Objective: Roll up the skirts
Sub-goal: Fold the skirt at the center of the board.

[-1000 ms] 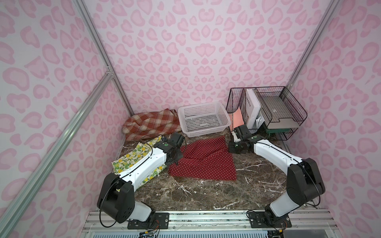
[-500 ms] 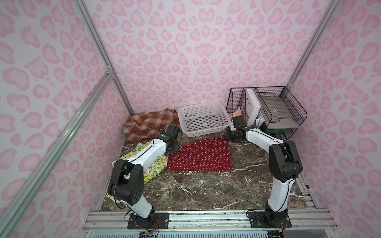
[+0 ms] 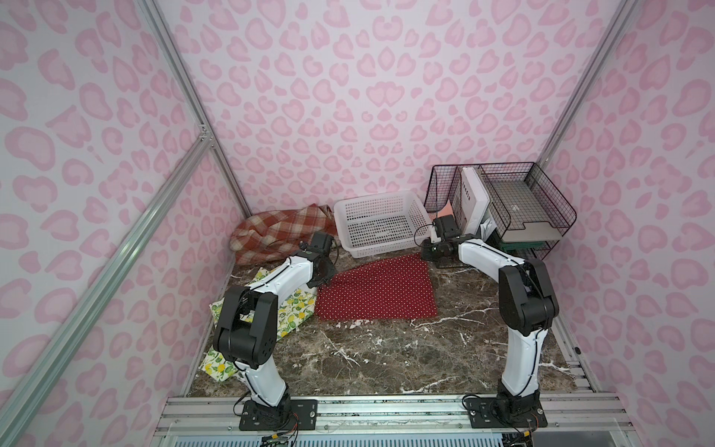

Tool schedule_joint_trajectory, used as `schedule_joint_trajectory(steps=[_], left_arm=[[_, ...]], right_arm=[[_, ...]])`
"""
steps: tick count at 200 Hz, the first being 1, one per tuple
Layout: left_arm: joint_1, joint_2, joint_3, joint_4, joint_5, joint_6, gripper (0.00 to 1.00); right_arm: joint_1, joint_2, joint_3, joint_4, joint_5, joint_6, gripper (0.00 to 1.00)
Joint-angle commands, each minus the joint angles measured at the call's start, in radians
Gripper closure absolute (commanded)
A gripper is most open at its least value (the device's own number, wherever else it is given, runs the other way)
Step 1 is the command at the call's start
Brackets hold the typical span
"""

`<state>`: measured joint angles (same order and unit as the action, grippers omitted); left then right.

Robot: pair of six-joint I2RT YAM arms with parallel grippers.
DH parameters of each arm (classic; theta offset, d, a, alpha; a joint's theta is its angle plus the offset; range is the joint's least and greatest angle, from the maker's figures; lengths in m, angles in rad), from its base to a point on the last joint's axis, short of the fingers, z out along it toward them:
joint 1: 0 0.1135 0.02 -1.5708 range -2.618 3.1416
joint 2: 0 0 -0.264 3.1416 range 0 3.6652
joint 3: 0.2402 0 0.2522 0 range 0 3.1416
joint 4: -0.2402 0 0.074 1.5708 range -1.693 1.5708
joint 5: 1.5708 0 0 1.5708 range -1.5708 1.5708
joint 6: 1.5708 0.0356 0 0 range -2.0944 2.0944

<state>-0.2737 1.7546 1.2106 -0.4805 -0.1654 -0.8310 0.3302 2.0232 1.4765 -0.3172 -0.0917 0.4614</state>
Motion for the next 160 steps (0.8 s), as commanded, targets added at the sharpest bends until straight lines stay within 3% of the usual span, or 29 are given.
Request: schedule_joint_trajectory(steps=[1,15,41,57,79,114,143,160], left_arm=[[0.001,0.003,0.013,0.033,0.004,0.019,0.51],[0.002,-0.013,0.015,0.019,-0.010,0.021,0.25],[0.001,-0.073,0.010,-0.021,-0.025,0.020,0.08],[0.001,-0.134,-0.006,-0.067,-0.042,0.015,0.07],[0.002,-0.240,-0.060,-0.142,-0.032,0.021,0.08],[0.001,-0.446,-0.272,-0.182,0.040,-0.015,0.10],[-0.009,-0.564,-0.395,-0.187,0.071,-0.048,0.11],[-0.010,-0.601,-0.411,-0.214,0.067,-0.049,0.11]], right_arm=[[0.002,-0.008,-0.006,0.053,0.008,0.010,0.82],[0.008,-0.027,-0.018,0.062,0.007,0.008,0.64],[0.028,-0.104,-0.058,0.048,0.055,-0.001,0.57],[0.049,-0.180,-0.106,0.015,0.083,0.005,0.55],[0.093,-0.312,-0.308,-0.030,0.131,0.025,0.51],[0.105,-0.565,-0.601,-0.050,0.066,0.079,0.48],[0.127,-0.676,-0.690,-0.036,-0.103,0.102,0.46],[0.128,-0.684,-0.722,-0.030,-0.109,0.116,0.45]])
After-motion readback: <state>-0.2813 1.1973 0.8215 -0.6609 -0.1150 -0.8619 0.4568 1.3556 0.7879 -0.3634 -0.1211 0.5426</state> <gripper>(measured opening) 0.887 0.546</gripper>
